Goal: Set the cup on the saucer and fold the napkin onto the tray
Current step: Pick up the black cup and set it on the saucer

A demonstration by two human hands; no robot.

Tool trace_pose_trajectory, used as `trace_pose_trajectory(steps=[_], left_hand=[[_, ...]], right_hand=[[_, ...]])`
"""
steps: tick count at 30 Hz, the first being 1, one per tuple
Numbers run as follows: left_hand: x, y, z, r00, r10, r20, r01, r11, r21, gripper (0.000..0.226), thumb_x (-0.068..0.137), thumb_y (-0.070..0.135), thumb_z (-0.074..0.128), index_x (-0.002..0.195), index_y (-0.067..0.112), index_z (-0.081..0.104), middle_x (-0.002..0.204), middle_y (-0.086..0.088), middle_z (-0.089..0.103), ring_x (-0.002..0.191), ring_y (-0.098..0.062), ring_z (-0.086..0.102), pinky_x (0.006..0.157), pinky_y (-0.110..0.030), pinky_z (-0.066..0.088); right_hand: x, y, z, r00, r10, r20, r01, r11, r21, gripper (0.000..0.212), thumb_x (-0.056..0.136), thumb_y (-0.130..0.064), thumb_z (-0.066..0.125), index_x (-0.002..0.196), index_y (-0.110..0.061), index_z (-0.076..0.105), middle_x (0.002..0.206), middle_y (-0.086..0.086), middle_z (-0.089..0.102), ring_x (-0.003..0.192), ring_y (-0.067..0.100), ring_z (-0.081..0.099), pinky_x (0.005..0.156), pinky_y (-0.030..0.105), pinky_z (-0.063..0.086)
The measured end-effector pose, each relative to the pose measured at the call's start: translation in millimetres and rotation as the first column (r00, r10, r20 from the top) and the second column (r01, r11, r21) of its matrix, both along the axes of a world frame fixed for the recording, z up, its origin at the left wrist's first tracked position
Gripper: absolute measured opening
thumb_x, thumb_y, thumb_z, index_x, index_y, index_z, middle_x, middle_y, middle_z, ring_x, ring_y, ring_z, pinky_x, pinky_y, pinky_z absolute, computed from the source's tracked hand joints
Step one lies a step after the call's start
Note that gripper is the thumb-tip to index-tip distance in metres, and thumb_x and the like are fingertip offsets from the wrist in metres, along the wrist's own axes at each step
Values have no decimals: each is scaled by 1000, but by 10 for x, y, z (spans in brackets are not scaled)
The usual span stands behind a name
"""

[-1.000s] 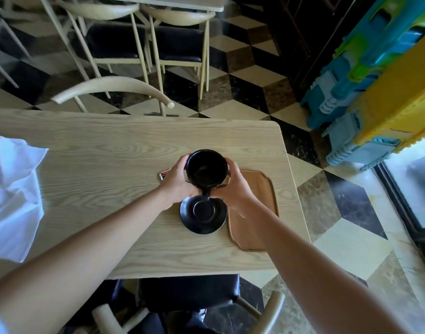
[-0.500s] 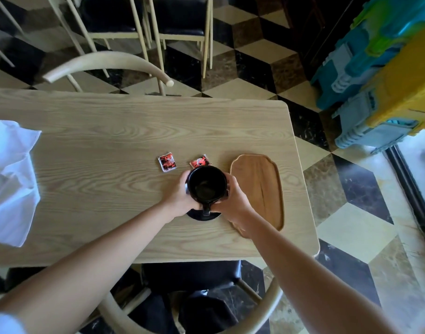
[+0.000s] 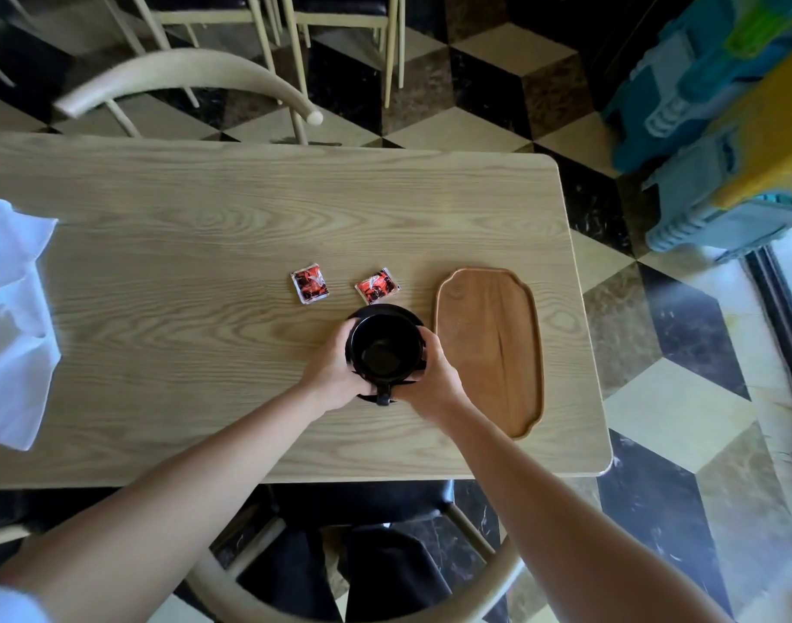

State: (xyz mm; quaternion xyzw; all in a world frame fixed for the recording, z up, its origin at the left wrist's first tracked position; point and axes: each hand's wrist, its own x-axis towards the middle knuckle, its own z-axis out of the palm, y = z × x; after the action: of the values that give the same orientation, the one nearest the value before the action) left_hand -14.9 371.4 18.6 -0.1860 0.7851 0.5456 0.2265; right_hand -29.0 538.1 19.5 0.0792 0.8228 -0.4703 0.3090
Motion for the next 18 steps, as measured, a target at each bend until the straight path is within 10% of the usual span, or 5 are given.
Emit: trace_pose_trajectory(steps=[18], left_hand=[[47, -78, -98, 992, -74, -98, 59, 988, -143, 103, 57, 13, 88, 142, 28, 32, 122, 9, 56, 110, -19, 58, 93, -35, 50]], right_hand=[[32, -93, -8, 996, 45, -71, -39, 996, 83, 103, 65, -18, 85, 146, -36, 24, 127, 2, 60, 110, 26, 59, 86, 33, 49]])
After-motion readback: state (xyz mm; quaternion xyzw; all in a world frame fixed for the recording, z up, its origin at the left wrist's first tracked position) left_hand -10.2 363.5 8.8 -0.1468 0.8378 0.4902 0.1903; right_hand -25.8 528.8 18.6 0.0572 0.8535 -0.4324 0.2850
